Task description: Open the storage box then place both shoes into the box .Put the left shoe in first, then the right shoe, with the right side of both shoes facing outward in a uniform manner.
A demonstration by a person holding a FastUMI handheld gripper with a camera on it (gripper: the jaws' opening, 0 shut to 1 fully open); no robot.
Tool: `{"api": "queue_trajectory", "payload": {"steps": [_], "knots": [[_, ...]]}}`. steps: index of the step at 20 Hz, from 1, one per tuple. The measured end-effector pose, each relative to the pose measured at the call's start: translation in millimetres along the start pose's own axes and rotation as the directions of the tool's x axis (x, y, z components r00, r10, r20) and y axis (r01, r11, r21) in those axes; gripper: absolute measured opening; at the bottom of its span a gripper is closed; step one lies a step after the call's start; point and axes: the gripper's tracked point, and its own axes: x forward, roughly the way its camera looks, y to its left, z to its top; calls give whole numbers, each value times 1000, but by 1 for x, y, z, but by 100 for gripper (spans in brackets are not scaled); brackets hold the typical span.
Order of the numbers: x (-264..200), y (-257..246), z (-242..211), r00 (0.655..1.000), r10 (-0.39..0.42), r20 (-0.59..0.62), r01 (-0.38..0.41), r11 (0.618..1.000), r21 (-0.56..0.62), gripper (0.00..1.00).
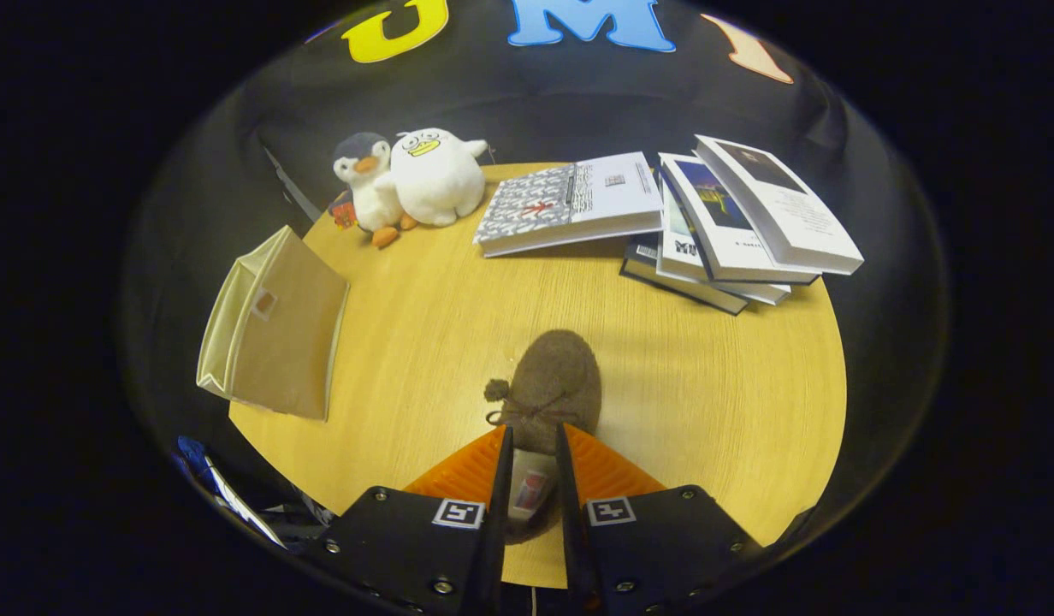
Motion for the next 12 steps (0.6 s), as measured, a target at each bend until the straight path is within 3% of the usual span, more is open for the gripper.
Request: {"api": "queue_trajectory", "payload": {"steps": [5, 12], "knots": [[21, -21, -27, 997, -48, -68, 48, 999, -1, 29], [60, -30, -28, 994, -28, -103, 38, 995, 95, 29]]}}
